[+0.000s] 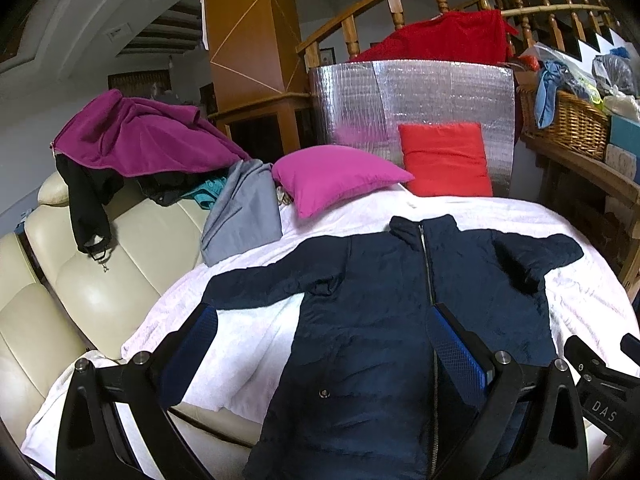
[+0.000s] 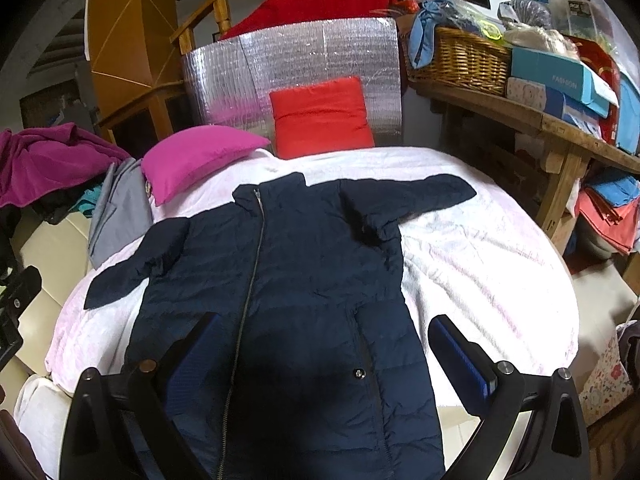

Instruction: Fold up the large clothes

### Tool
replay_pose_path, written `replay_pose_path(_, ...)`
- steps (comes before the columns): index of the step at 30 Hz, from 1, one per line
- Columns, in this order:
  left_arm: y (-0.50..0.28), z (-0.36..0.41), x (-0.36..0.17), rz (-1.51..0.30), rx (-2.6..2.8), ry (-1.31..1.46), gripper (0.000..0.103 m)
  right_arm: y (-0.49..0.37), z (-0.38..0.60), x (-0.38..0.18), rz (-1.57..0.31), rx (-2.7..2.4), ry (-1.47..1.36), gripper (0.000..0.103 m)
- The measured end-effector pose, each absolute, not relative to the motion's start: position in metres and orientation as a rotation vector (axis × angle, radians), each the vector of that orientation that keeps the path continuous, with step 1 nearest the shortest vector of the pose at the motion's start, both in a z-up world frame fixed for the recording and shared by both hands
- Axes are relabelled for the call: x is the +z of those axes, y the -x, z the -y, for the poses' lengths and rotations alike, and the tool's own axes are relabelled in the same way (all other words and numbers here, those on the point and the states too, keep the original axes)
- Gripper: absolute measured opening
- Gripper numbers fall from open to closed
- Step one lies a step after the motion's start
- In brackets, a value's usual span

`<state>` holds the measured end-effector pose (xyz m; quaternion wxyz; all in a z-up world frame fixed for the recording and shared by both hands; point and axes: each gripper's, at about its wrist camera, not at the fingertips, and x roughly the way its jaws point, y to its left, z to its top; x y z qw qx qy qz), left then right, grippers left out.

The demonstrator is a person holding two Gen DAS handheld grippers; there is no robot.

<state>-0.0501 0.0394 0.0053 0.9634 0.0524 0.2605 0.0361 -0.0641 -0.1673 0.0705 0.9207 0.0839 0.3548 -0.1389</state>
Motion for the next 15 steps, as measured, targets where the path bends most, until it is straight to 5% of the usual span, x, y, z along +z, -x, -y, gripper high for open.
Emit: replay_pose_path(15, 0.037, -0.035, -0.012, -0.57, 0.068, -0.116, 0.103, 0.049, 0.177, 0.046, -0.799, -0.293, -0.192, 0.103)
